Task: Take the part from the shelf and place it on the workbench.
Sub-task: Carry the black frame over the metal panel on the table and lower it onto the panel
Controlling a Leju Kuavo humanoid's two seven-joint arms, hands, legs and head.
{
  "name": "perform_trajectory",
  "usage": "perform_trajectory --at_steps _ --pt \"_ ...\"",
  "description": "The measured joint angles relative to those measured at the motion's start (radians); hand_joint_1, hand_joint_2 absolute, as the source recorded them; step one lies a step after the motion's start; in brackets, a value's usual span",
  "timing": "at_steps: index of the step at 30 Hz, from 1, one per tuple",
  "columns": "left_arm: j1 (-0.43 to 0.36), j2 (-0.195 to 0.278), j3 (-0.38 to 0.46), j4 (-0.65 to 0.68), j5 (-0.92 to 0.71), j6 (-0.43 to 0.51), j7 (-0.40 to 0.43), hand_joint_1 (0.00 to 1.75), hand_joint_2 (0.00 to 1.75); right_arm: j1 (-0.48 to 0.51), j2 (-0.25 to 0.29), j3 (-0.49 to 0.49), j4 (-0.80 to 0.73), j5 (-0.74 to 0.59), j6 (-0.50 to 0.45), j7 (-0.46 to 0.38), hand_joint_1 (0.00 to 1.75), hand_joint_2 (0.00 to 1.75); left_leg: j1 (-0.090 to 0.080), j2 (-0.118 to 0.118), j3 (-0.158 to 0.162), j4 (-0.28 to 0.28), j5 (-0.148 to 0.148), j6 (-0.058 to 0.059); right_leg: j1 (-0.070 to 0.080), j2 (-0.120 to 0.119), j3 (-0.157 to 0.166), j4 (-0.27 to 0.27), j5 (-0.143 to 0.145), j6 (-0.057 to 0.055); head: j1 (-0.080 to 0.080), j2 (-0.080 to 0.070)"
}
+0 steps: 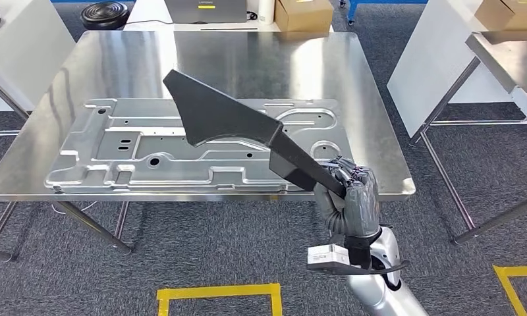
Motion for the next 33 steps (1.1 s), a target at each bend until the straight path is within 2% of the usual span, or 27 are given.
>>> perform_trajectory --at_steps 2,3,5,6,7,8,9,10,11,12,15,17,18,20,21,22,23,25,26,28,30,33 --pt "0.000 0.000 0.000 0.000 -0.001 0.000 0.000 0.00 1.75 -0.001 0.000 0.001 -0.001 0.004 -0.003 0.000 1.75 1.75 0.004 -0.001 0.010 -0.006 -0.005 0.011 0.000 0.000 -0.021 0.048 -0.025 0.005 0.009 0.000" --pt "0.000 0.000 0.000 0.000 -0.002 0.000 0.000 0.00 1.75 -0.001 0.000 0.001 -0.001 0.005 -0.004 0.000 1.75 1.75 0.004 -0.001 0.014 -0.008 -0.008 0.015 0.000 0.000 -0.051 0.102 -0.047 0.006 0.017 0.000" --pt "0.000 0.000 0.000 0.000 -0.003 0.000 0.000 0.00 1.75 0.002 0.000 0.003 -0.001 0.006 -0.005 0.002 1.75 1.75 0.004 -0.002 0.020 -0.009 -0.014 0.022 0.000 0.000 -0.134 0.234 -0.087 0.007 0.031 0.000" --pt "0.000 0.000 0.001 0.000 -0.003 0.000 0.000 0.00 1.75 0.004 0.000 0.004 -0.001 0.006 -0.005 0.002 1.75 1.75 0.004 -0.003 0.024 -0.009 -0.018 0.023 0.000 0.000 -0.167 0.275 -0.088 0.007 0.037 0.000" --pt "0.000 0.000 0.001 0.000 -0.003 0.000 0.001 0.00 1.75 0.005 -0.001 0.005 -0.001 0.007 -0.006 0.002 1.75 1.75 0.004 -0.005 0.029 -0.009 -0.022 0.023 0.000 0.000 -0.185 0.283 -0.069 0.007 0.042 0.000" --pt "0.000 0.000 0.001 0.000 -0.004 0.000 0.001 0.00 1.75 0.005 -0.001 0.005 -0.001 0.007 -0.006 0.002 1.75 1.75 0.004 -0.008 0.036 -0.009 -0.026 0.022 0.000 0.000 -0.183 0.250 -0.029 0.006 0.047 0.000" --pt "0.000 0.000 0.001 0.000 -0.004 0.000 0.001 0.00 1.75 0.005 -0.001 0.005 -0.001 0.009 -0.006 0.003 1.75 1.75 0.004 -0.010 0.045 -0.009 -0.032 0.019 0.000 0.000 -0.165 0.189 0.021 0.005 0.052 0.000" --pt "0.000 0.000 0.001 0.000 -0.005 0.000 0.002 0.00 1.75 0.005 -0.002 0.005 -0.001 0.013 -0.006 0.003 1.75 1.75 0.004 -0.012 0.053 -0.009 -0.038 0.015 0.000 0.000 -0.144 0.127 0.060 0.005 0.056 0.000" --pt "-0.001 0.000 0.001 0.000 -0.006 -0.001 0.002 0.00 1.75 0.003 -0.002 0.006 0.000 0.020 -0.006 0.005 1.75 1.75 0.003 -0.015 0.058 -0.009 -0.043 0.010 0.002 0.001 -0.123 0.071 0.082 0.003 0.058 0.000" --pt "-0.001 0.000 0.001 0.000 -0.008 -0.002 0.002 0.00 1.75 0.001 -0.003 0.006 0.000 0.032 -0.006 0.009 1.75 1.75 0.001 -0.016 0.059 -0.010 -0.045 0.004 0.004 0.002 -0.110 0.039 0.089 0.002 0.059 0.000" --pt "-0.002 0.000 0.001 0.000 -0.019 -0.007 0.002 0.00 1.75 -0.021 -0.020 0.010 0.005 0.089 0.031 0.057 1.75 1.75 -0.001 -0.016 0.062 -0.016 -0.047 -0.011 0.004 0.005 -0.101 0.020 0.078 -0.005 0.053 0.000" --pt "-0.004 0.000 0.002 0.000 -0.028 -0.017 0.000 0.00 1.75 -0.071 -0.049 0.016 0.018 0.116 0.102 0.103 1.75 1.75 -0.001 -0.009 0.050 0.020 -0.066 -0.018 -0.003 0.006 -0.092 0.016 0.077 -0.015 0.040 0.000" --pt "-0.005 0.000 0.002 -0.001 -0.032 -0.024 -0.002 0.00 1.75 -0.105 -0.065 0.020 0.031 0.123 0.144 0.122 1.75 1.75 -0.001 -0.006 0.028 0.068 -0.088 -0.020 -0.004 0.005 -0.087 0.015 0.075 -0.020 0.032 0.000" --pt "-0.008 0.001 0.003 -0.001 -0.037 -0.036 -0.005 0.00 1.75 -0.185 -0.100 0.032 0.071 0.130 0.229 0.150 1.75 1.75 -0.001 -0.003 -0.042 0.202 -0.135 -0.021 -0.003 0.004 -0.079 0.015 0.070 -0.028 0.016 0.000" --pt "-0.010 0.001 0.004 -0.001 -0.040 -0.042 -0.006 0.00 1.75 -0.230 -0.117 0.040 0.096 0.129 0.276 0.163 1.75 1.75 -0.001 -0.002 -0.073 0.252 -0.143 -0.021 -0.002 0.004 -0.075 0.015 0.068 -0.030 0.012 0.000" --pt "-0.013 0.001 0.005 -0.001 -0.043 -0.047 -0.008 0.00 1.75 -0.280 -0.133 0.049 0.123 0.124 0.326 0.174 1.75 1.75 -0.001 -0.002 -0.089 0.268 -0.133 -0.021 -0.002 0.004 -0.071 0.015 0.065 -0.030 0.009 0.000" --pt "-0.016 0.002 0.006 -0.002 -0.045 -0.051 -0.009 0.00 1.75 -0.333 -0.146 0.060 0.153 0.117 0.376 0.184 1.75 1.75 -0.001 -0.002 -0.087 0.246 -0.104 -0.021 -0.002 0.004 -0.067 0.015 0.062 -0.029 0.005 0.000" --pt "-0.020 0.003 0.007 -0.002 -0.051 -0.056 -0.013 0.00 1.75 -0.447 -0.164 0.081 0.214 0.097 0.466 0.201 1.75 1.75 0.000 0.001 -0.046 0.125 -0.027 -0.020 -0.004 0.005 -0.058 0.016 0.055 -0.024 -0.002 0.000" --pt "-0.021 0.004 0.008 -0.003 -0.053 -0.058 -0.016 0.00 1.75 -0.508 -0.170 0.093 0.245 0.088 0.503 0.210 1.75 1.75 -0.001 0.003 -0.027 0.068 0.000 -0.019 -0.002 0.006 -0.057 0.017 0.052 -0.020 -0.005 0.000" --pt "-0.022 0.004 0.008 -0.003 -0.057 -0.059 -0.029 0.00 1.75 -0.629 -0.177 0.116 0.308 0.073 0.568 0.230 1.75 1.75 -0.003 0.004 -0.011 0.008 0.018 -0.014 0.003 0.006 -0.061 0.019 0.050 -0.013 -0.007 0.000" --pt "-0.023 0.004 0.008 -0.003 -0.062 -0.060 -0.049 0.00 1.75 -0.736 -0.178 0.145 0.371 0.061 0.623 0.246 1.75 1.75 -0.003 -0.001 -0.015 -0.002 0.019 -0.009 0.005 0.006 -0.064 0.016 0.053 -0.014 -0.001 0.000" --pt "-0.025 0.004 0.009 -0.003 -0.068 -0.057 -0.094 0.00 1.75 -0.876 -0.167 0.199 0.478 0.052 0.675 0.261 1.75 1.75 -0.003 -0.012 -0.016 -0.004 0.020 -0.007 0.005 0.004 -0.056 0.005 0.055 -0.018 0.012 0.000"
